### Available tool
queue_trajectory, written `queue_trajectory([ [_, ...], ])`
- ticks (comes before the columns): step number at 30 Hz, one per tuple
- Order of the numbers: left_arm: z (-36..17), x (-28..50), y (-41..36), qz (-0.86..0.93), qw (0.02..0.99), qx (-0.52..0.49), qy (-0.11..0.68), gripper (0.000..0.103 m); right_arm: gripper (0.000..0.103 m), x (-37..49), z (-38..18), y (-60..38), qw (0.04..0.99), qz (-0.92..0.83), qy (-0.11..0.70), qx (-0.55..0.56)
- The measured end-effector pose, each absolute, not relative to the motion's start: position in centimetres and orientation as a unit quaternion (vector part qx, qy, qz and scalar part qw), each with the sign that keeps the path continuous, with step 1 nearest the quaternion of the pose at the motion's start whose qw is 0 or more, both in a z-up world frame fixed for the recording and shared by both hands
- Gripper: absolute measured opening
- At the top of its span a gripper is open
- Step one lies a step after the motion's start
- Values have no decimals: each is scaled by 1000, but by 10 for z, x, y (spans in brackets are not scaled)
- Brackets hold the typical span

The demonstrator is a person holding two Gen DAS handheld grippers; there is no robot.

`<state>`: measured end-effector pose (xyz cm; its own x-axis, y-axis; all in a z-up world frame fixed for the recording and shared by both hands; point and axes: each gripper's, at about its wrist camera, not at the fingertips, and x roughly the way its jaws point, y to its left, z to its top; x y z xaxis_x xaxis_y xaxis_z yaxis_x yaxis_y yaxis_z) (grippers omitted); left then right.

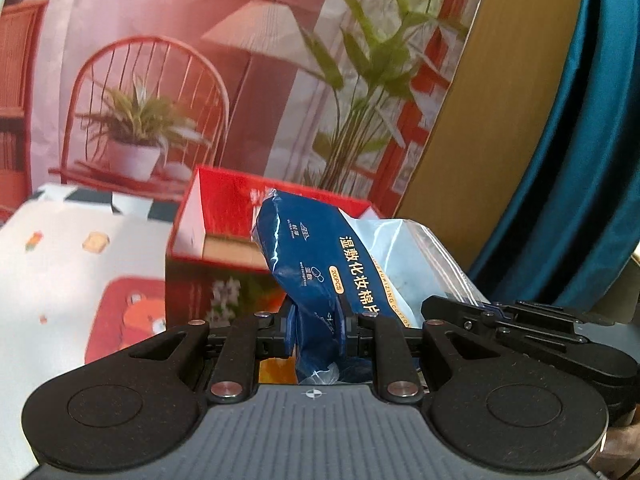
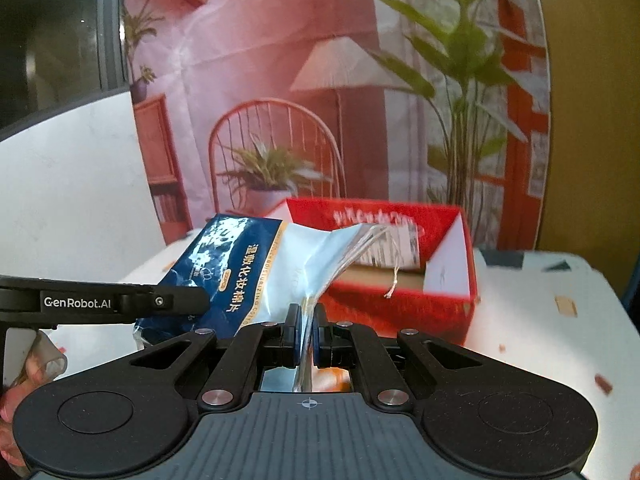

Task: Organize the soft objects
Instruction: 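Lift the blue bag with both grippers and carry it over the red box, then lower the blue bag into the red box and open both grippers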

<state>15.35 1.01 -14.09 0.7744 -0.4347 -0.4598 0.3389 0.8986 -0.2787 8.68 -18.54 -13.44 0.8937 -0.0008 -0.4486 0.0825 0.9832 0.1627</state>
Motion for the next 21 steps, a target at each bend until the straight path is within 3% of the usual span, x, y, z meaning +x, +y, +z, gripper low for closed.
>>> queue_trajectory([
  [10,-114,195,4,-204,944,-85,245,21,5,133,-106,-204,975,-9,213,70],
  [21,-119,268,-22,-203,934,-76,284,21,5,197,-116,-253,964,-11,240,116],
])
